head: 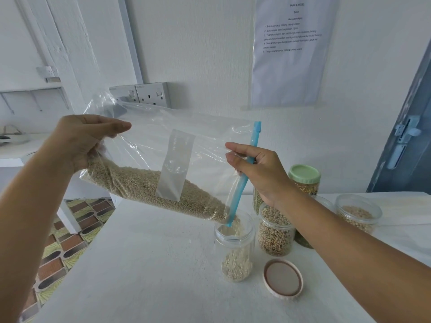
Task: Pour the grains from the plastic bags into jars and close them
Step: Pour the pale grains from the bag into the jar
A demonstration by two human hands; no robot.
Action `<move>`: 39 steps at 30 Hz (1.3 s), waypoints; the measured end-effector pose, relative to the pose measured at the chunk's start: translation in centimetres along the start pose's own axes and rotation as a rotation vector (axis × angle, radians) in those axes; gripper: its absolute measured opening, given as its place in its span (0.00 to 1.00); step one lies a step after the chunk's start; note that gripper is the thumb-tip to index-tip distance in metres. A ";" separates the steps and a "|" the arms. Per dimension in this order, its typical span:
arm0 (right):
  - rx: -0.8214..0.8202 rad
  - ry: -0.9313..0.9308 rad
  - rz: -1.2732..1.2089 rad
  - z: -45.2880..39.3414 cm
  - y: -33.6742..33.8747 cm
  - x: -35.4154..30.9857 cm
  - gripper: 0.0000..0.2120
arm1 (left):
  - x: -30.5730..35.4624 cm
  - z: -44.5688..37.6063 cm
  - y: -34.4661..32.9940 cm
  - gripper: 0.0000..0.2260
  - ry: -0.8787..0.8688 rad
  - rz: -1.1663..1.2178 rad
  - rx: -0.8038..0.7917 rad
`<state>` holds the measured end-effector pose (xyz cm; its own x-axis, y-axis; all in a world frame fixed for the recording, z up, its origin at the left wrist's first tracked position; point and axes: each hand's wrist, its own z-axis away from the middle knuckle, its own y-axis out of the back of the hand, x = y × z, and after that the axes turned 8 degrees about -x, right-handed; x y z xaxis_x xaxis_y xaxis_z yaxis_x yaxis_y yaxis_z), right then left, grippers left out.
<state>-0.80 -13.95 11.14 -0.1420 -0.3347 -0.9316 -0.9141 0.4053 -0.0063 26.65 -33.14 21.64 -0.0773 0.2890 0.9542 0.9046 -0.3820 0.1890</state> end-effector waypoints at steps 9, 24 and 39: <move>-0.003 0.006 0.007 -0.2 0.0 -0.1 0.13 | 0.0 -0.3 0.0 0.10 0.005 0.008 0.020; -0.009 0.017 0.003 -0.6 -0.5 -0.5 0.13 | 1.0 -0.3 0.2 0.07 0.022 -0.031 0.047; 0.004 0.021 -0.003 -0.8 -0.6 -0.5 0.12 | 1.7 -0.6 0.5 0.07 -0.009 -0.045 0.031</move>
<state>-0.44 -14.72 11.94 -0.1476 -0.3539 -0.9236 -0.9129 0.4080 -0.0104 26.74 -33.36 23.52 -0.1143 0.3136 0.9426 0.9130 -0.3410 0.2241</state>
